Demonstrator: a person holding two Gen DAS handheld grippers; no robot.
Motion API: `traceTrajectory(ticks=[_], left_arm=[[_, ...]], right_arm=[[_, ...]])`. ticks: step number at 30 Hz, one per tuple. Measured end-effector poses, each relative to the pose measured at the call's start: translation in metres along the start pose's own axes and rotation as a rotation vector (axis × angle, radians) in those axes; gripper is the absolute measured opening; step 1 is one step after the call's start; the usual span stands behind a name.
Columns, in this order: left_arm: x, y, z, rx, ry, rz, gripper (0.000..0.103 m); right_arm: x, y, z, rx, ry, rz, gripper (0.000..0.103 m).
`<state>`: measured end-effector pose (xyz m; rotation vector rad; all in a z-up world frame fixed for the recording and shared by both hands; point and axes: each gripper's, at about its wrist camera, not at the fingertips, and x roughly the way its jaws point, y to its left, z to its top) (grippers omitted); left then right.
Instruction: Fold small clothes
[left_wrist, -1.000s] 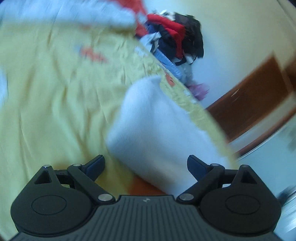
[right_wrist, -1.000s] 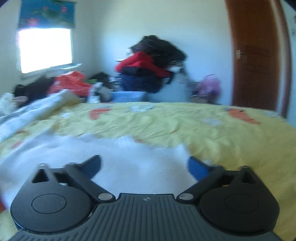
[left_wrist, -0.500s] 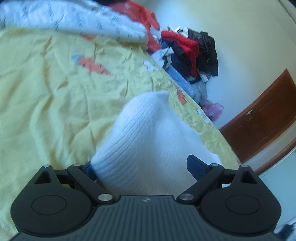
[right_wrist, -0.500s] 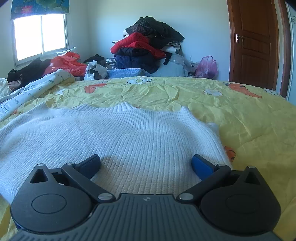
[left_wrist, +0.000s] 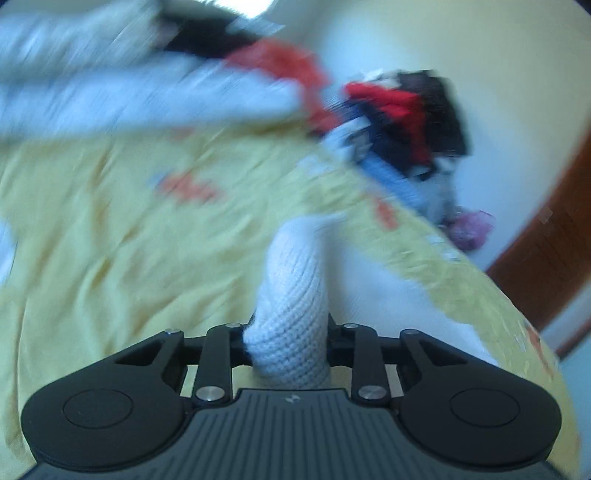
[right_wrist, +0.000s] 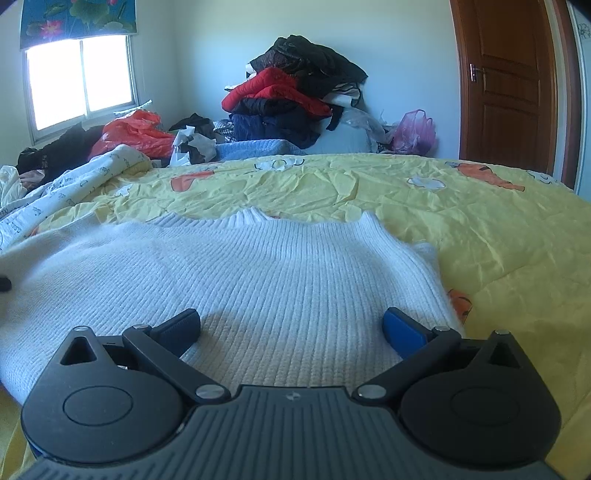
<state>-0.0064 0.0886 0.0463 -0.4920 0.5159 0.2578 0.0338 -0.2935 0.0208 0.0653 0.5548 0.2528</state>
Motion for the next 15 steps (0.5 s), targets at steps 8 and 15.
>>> traceTrajectory(ticks=[8, 15], left_arm=[[-0.003, -0.135, -0.107, 0.818, -0.039, -0.157, 0.028], [-0.005, -0.13, -0.144, 0.956, -0.189, -0.115, 0.028]], right_arm=[[-0.003, -0.009, 0.0, 0.06, -0.021, 0.026, 0.1], [-0.01, -0.019, -0.001, 0.139, -0.052, 0.068, 0.102]])
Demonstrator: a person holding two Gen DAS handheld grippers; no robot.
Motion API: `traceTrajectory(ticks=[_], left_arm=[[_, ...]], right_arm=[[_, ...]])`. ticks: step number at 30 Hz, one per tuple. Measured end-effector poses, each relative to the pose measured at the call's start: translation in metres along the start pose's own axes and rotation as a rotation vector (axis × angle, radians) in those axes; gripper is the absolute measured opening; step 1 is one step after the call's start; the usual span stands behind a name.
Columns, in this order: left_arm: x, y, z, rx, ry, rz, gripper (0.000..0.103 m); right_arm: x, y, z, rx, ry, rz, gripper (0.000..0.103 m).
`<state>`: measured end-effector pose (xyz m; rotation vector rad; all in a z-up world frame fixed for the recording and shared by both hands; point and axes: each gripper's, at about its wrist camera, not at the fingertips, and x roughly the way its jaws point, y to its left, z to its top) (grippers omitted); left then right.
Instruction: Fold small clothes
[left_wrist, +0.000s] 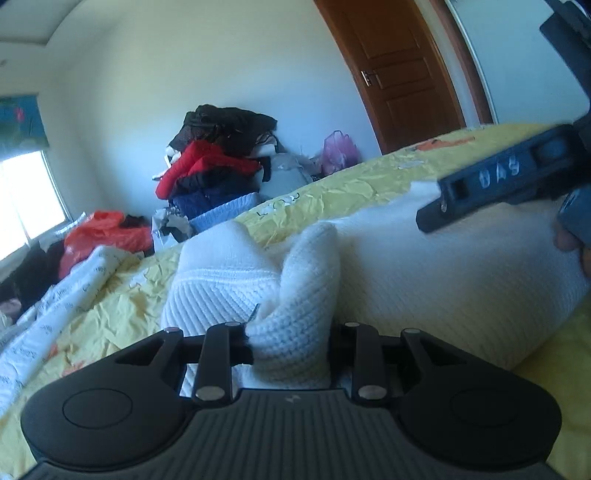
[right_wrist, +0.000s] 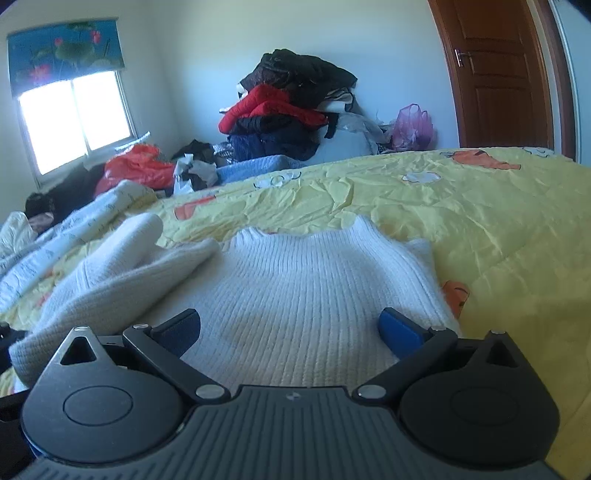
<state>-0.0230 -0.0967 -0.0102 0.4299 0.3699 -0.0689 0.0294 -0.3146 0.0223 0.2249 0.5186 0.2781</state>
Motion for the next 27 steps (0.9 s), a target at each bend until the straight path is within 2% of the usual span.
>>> traceTrajectory(ticks=[3, 5, 7, 8, 12, 15, 17, 19, 20, 21, 22, 23, 27], left_arm=[[0.0, 0.001, 0.0, -0.015, -0.001, -0.006, 0.028], [-0.001, 0.0, 0.0, -0.022, -0.001, -0.006, 0.028], [0.0, 0.002, 0.0, -0.035, -0.003, -0.014, 0.028], [0.002, 0.004, -0.001, -0.043, -0.004, -0.018, 0.028], [0.002, 0.01, -0.002, -0.082, -0.009, -0.035, 0.028], [0.003, 0.013, -0.002, -0.104, -0.011, -0.042, 0.028], [0.003, 0.016, -0.002, -0.117, -0.013, -0.047, 0.028], [0.005, 0.018, -0.003, -0.129, -0.014, -0.052, 0.028], [0.005, 0.019, -0.003, -0.133, -0.015, -0.053, 0.028], [0.005, 0.02, -0.003, -0.139, -0.015, -0.051, 0.028], [0.004, 0.02, -0.003, -0.145, -0.016, -0.05, 0.028], [0.003, 0.021, -0.003, -0.147, -0.016, -0.051, 0.028], [-0.008, 0.013, 0.001, -0.112, -0.028, -0.041, 0.029]], right_arm=[[-0.006, 0.003, 0.021, 0.104, 0.019, 0.072, 0.102], [-0.004, 0.008, 0.042, 0.18, 0.044, 0.227, 0.102], [0.012, 0.017, 0.06, 0.21, 0.126, 0.326, 0.102], [0.029, 0.025, 0.069, 0.214, 0.2, 0.365, 0.102], [0.084, 0.055, 0.084, 0.179, 0.352, 0.385, 0.098], [0.125, 0.073, 0.086, 0.206, 0.47, 0.418, 0.096], [0.14, 0.082, 0.084, 0.247, 0.49, 0.407, 0.096], [0.148, 0.093, 0.086, 0.254, 0.489, 0.432, 0.095], [0.15, 0.097, 0.086, 0.253, 0.487, 0.441, 0.092], [0.153, 0.101, 0.084, 0.243, 0.481, 0.448, 0.076], [0.153, 0.104, 0.082, 0.22, 0.475, 0.447, 0.031], [0.155, 0.107, 0.08, 0.173, 0.483, 0.43, 0.031], [0.137, 0.105, 0.083, 0.078, 0.436, 0.453, 0.031]])
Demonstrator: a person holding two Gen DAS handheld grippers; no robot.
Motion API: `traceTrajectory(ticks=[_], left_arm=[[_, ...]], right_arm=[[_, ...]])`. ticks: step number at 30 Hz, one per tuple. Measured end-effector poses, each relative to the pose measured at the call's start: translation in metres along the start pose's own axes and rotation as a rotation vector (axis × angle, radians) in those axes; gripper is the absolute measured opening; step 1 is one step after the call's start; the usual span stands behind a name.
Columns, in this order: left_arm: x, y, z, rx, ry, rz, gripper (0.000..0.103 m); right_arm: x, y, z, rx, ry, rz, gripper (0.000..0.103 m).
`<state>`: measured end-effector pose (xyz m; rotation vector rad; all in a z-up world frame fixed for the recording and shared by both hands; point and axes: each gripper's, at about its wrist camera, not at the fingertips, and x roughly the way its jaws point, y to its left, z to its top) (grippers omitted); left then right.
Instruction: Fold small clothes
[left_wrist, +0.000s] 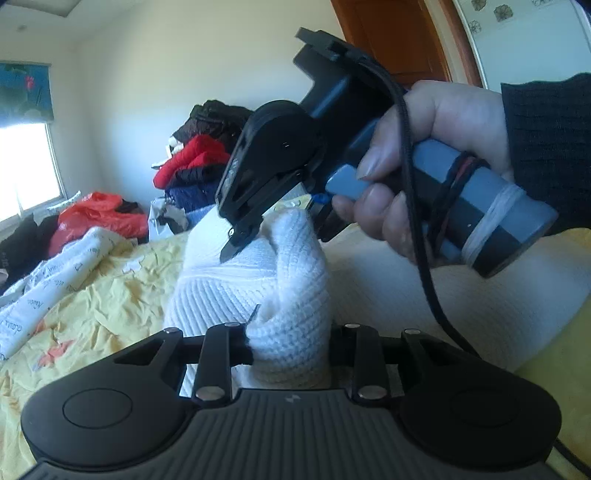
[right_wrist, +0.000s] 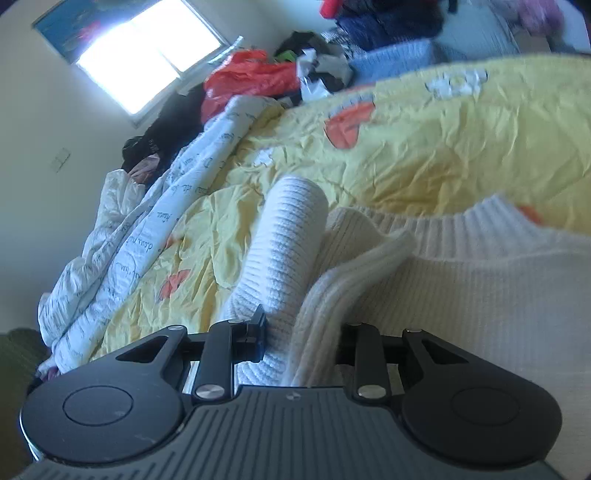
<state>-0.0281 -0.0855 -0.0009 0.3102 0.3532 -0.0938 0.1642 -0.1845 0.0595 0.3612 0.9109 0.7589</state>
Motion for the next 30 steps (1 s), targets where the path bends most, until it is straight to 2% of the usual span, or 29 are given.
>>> traceTrajectory(ticks=[5, 10, 14, 17, 18, 19, 20, 22, 23, 24, 25, 26, 28, 30], left_arm=[[-0.017, -0.016, 0.035, -0.038, -0.053, -0.065, 0.029], [-0.013, -0.068, 0.059, -0.003, -0.114, -0.161, 0.029], [0.008, -0.121, 0.058, 0.042, -0.084, -0.256, 0.029], [0.028, -0.148, 0.048, 0.08, -0.02, -0.302, 0.03], [0.028, -0.153, 0.044, 0.1, -0.034, -0.293, 0.032], [0.025, -0.156, 0.04, 0.124, -0.065, -0.285, 0.034], [0.021, -0.153, 0.038, 0.137, -0.082, -0.295, 0.037], [0.008, -0.136, 0.036, 0.133, -0.105, -0.359, 0.044], [-0.001, -0.118, 0.034, 0.113, -0.123, -0.397, 0.06], [-0.009, -0.103, 0.032, 0.086, -0.139, -0.419, 0.07], [-0.017, -0.08, 0.029, 0.035, -0.164, -0.435, 0.086], [-0.03, -0.055, 0.025, -0.026, -0.195, -0.442, 0.093], [-0.041, -0.002, 0.016, -0.153, -0.218, -0.431, 0.099], [-0.032, 0.033, 0.011, -0.25, -0.143, -0.401, 0.099]], right_arm=[[-0.045, -0.002, 0.008, -0.09, -0.034, 0.001, 0.031], [-0.113, -0.026, 0.017, -0.13, -0.09, -0.035, 0.031], [-0.155, -0.072, 0.01, -0.089, -0.102, -0.107, 0.032], [-0.163, -0.115, -0.01, -0.013, -0.089, -0.188, 0.032], [-0.163, -0.127, -0.017, 0.017, -0.087, -0.213, 0.038], [-0.163, -0.139, -0.025, 0.057, -0.093, -0.227, 0.054], [-0.167, -0.15, -0.034, 0.109, -0.122, -0.231, 0.057], [-0.179, -0.158, -0.05, 0.174, -0.193, -0.167, 0.062], [-0.192, -0.16, -0.06, 0.208, -0.253, -0.144, 0.066], [-0.204, -0.161, -0.069, 0.235, -0.306, -0.131, 0.078], [-0.217, -0.162, -0.081, 0.264, -0.367, -0.109, 0.088], [-0.227, -0.161, -0.093, 0.282, -0.402, -0.099, 0.088], [-0.239, -0.157, -0.114, 0.283, -0.403, -0.096, 0.088], [-0.243, -0.152, -0.137, 0.267, -0.358, -0.102, 0.089]])
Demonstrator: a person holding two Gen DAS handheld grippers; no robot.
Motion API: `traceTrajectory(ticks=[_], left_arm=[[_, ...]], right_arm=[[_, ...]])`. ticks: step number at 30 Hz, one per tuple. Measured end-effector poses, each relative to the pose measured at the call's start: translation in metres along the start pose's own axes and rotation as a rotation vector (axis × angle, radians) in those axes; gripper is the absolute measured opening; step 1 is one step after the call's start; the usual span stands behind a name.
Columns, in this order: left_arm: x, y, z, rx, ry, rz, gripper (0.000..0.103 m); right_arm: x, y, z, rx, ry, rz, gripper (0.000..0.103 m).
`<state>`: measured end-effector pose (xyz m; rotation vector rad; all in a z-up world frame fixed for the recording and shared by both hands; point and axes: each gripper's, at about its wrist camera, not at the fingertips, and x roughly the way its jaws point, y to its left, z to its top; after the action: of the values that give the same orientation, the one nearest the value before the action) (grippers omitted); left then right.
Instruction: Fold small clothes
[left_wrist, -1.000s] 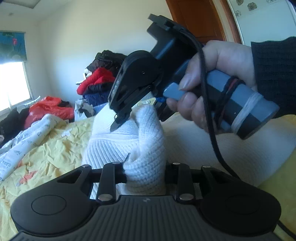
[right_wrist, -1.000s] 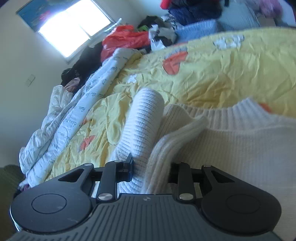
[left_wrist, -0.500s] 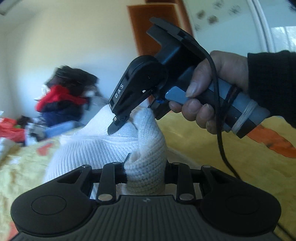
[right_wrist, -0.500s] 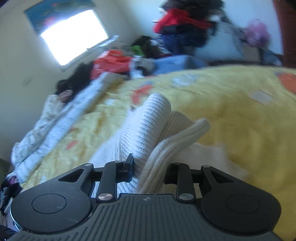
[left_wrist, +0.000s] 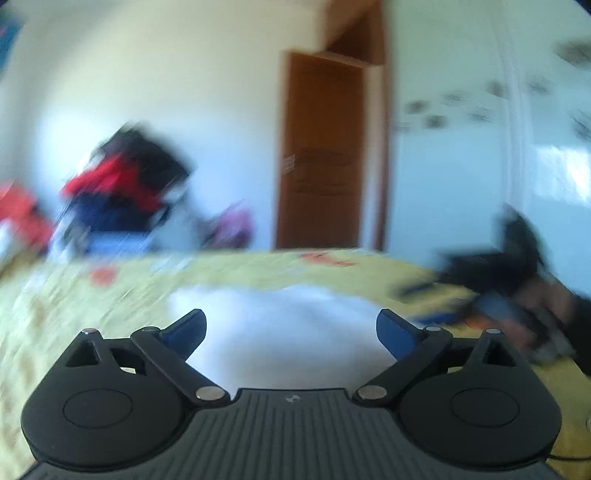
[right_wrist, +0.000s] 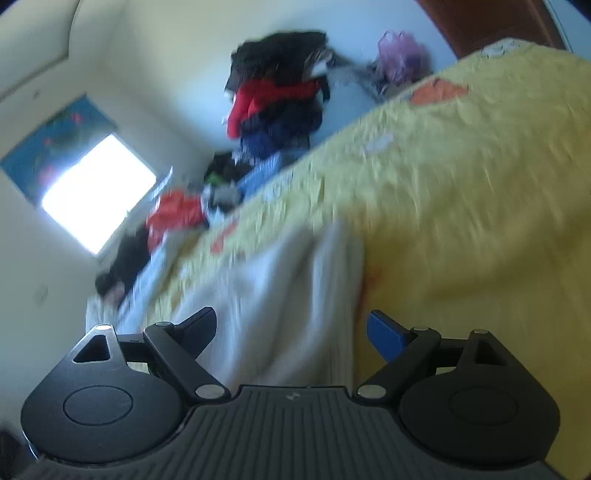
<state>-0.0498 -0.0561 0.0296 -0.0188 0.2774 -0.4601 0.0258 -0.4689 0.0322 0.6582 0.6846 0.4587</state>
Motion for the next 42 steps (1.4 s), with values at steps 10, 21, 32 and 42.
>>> traceTrajectory(ticks=[10, 21, 32, 42], left_arm=[[0.104, 0.111, -0.026, -0.742, 0.398, -0.203, 0.099], [0.039, 0.1, 0.017, -0.538, 0.355, -0.167, 0.045], [-0.054, 0.111, -0.005, -0.291, 0.245, 0.005, 0.08], [-0.014, 0.069, -0.015, -0.086, 0.296, 0.045, 0.082]], right_arm=[[0.03, 0.003, -0.01, 0.115, 0.145, 0.045, 0.101], [0.017, 0.067, -0.043, -0.1, 0.187, 0.03, 0.049], [-0.013, 0.061, -0.073, 0.053, 0.041, 0.108, 0.068], [0.087, 0.085, -0.005, -0.042, 0.218, 0.039, 0.067]])
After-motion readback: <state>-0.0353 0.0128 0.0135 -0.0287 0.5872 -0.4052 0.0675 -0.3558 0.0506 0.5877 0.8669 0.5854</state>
